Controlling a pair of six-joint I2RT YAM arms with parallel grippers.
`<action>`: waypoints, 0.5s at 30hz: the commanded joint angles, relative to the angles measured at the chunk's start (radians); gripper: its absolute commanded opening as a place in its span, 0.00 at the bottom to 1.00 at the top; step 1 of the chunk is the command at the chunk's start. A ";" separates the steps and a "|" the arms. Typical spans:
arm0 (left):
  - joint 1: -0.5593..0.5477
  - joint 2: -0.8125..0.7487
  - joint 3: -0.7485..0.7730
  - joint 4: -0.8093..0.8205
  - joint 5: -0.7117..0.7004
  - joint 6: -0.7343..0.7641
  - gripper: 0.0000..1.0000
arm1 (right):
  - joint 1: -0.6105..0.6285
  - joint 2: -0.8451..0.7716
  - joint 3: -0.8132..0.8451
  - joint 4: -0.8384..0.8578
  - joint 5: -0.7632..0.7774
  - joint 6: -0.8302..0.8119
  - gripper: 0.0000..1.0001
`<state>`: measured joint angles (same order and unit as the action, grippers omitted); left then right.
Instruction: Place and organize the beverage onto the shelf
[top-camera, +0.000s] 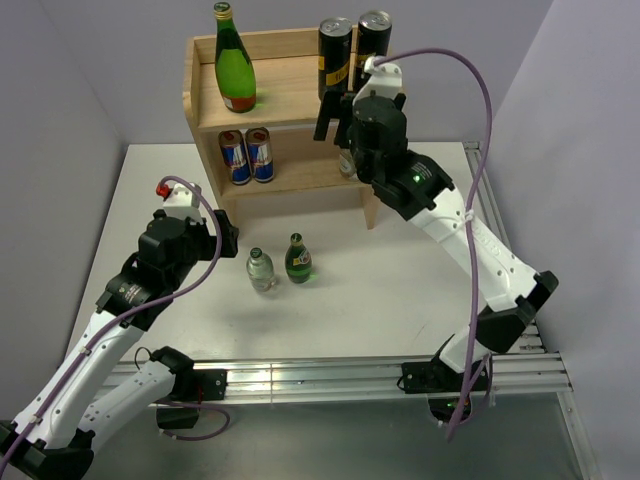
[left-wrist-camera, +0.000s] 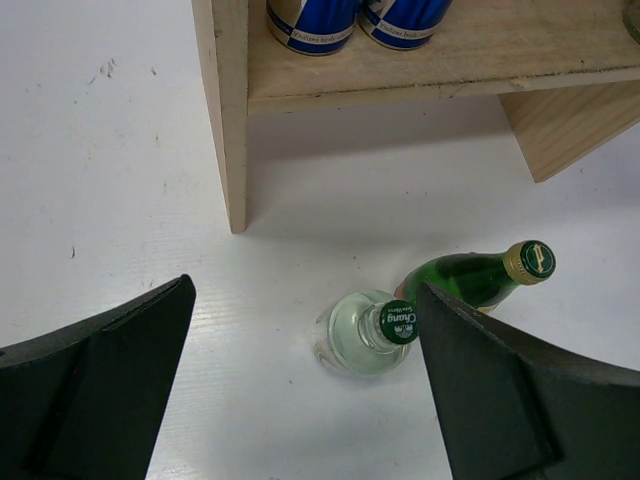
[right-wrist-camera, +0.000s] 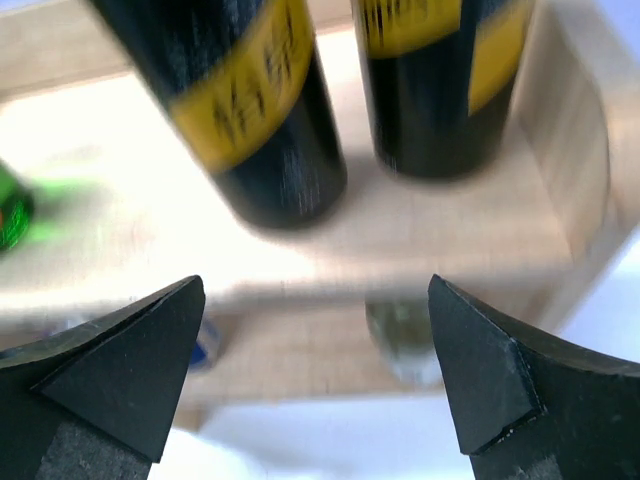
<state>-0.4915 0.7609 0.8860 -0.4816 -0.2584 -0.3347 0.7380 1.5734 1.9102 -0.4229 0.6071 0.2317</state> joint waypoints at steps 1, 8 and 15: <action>0.008 -0.003 -0.007 0.035 0.011 0.000 0.99 | 0.061 -0.094 -0.091 -0.037 0.042 0.043 1.00; 0.010 0.015 -0.005 0.038 0.031 0.002 0.99 | 0.234 -0.262 -0.302 -0.019 0.135 0.104 1.00; -0.005 0.124 0.013 0.040 0.283 0.017 0.99 | 0.392 -0.413 -0.631 -0.014 0.175 0.283 1.00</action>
<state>-0.4881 0.8253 0.8852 -0.4679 -0.1402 -0.3336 1.0962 1.2148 1.3724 -0.4511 0.7307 0.3996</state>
